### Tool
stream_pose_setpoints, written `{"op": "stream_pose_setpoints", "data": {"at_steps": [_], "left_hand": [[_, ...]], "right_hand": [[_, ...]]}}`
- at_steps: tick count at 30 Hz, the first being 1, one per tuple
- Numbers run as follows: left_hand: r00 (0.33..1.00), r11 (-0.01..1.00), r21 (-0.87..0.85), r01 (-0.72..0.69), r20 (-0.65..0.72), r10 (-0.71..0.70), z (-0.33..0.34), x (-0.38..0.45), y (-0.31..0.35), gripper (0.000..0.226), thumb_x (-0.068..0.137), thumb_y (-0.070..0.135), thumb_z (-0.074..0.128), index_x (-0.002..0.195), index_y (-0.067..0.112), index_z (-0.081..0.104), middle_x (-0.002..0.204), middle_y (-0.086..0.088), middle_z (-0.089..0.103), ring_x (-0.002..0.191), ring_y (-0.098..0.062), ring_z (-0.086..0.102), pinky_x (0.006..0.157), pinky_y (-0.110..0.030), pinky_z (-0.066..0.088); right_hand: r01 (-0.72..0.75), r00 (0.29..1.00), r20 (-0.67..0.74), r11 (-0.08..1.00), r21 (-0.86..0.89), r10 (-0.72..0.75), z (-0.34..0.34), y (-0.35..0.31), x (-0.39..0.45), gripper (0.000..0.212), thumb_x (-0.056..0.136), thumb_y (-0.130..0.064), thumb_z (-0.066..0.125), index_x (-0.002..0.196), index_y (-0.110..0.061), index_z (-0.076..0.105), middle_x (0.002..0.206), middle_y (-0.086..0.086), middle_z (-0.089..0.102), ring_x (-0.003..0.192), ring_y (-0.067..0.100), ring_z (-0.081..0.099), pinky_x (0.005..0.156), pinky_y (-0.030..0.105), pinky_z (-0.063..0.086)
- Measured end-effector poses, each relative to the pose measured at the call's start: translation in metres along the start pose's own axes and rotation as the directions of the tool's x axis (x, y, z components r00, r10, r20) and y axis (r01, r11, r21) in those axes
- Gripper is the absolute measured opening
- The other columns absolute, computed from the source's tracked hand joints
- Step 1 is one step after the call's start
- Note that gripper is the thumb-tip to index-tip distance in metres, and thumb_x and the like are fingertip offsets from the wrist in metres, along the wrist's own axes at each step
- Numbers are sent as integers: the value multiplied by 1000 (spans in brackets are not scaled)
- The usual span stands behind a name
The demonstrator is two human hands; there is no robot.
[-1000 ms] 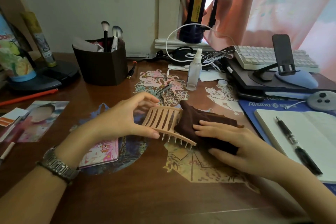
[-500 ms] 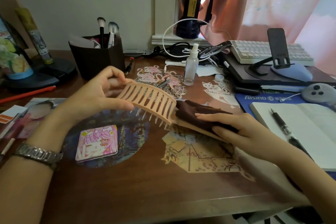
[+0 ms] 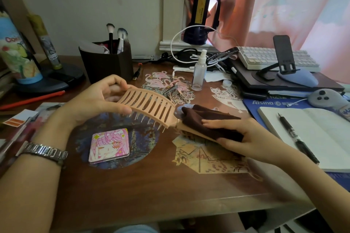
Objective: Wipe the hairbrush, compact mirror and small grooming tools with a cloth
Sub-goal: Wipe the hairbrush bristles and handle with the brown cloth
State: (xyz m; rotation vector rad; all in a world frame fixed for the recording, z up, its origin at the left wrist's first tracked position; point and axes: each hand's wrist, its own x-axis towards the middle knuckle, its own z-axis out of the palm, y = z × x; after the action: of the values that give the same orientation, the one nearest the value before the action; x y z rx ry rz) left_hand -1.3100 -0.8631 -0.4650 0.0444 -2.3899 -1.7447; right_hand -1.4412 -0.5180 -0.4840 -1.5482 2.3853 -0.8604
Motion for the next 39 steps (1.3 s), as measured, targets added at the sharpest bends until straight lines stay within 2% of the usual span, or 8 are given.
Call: {"op": "stream_pose_setpoints", "data": {"at_steps": [2,8,14,19,24,29,34,39], "left_hand": [[1000,1000,-6,0,4,0,-5,-2,-2,85,27,46,92,97,20,51,114,8,68,105,-14,66,78,-18,54],[1000,999,-43,-19,-20,18,-22,-8,-9,81,29,43,94,94,19,50,115,1,69,105,-20,67,77,-20,55],[999,997,-77,-32,-23,31,-27,-11,-13,79,32,39,94,94,19,50,117,-4,68,106,-22,67,78,-20,54],[999,996,-86,-33,-18,32,-28,-12,-12,78,34,38,94,96,18,50,117,-3,68,106,-21,66,79,-20,54],[999,995,-92,-33,-41,30,-33,-16,-13,76,37,37,93,98,19,51,117,-3,68,107,-22,66,81,-22,55],[996,988,-145,-58,-79,47,-40,-21,-12,72,40,41,92,98,24,51,120,-2,67,108,-21,65,82,-24,55],[983,969,-224,-103,-171,64,-42,-25,-11,58,52,26,86,101,27,54,122,-4,65,114,-25,61,95,-38,45],[962,921,-348,-178,-260,88,-51,-25,-11,71,49,36,90,110,24,57,124,-4,64,113,-20,61,86,-25,52]], "right_hand": [[2,1000,-3,1000,-21,-2,1,0,0,47,86,-24,68,129,-41,55,131,-19,57,117,-1,55,97,24,47],[-30,998,-55,999,-23,29,4,-12,7,44,73,-55,65,115,-41,64,114,-24,61,101,-6,59,83,14,50],[65,983,-161,988,-141,-88,17,-39,37,32,77,-45,71,107,-34,66,105,-29,60,98,-19,52,83,-1,37],[77,985,-142,985,-157,-99,33,-51,64,26,78,-38,72,102,-30,66,98,-18,67,92,-4,61,78,10,46],[29,987,-153,995,-93,-43,45,-55,75,17,78,-34,72,92,-25,67,84,-15,68,79,-2,64,71,17,51],[52,983,-176,999,11,-49,52,-63,86,16,79,-27,74,92,-20,69,83,-10,71,78,2,66,70,16,53],[49,988,-152,994,96,-34,56,-71,100,19,78,-21,76,94,-17,69,87,-7,71,78,2,67,72,20,57],[39,992,-127,986,165,-18,64,-85,120,18,78,-19,75,94,-18,67,88,-8,71,77,1,68,72,19,57]]}}
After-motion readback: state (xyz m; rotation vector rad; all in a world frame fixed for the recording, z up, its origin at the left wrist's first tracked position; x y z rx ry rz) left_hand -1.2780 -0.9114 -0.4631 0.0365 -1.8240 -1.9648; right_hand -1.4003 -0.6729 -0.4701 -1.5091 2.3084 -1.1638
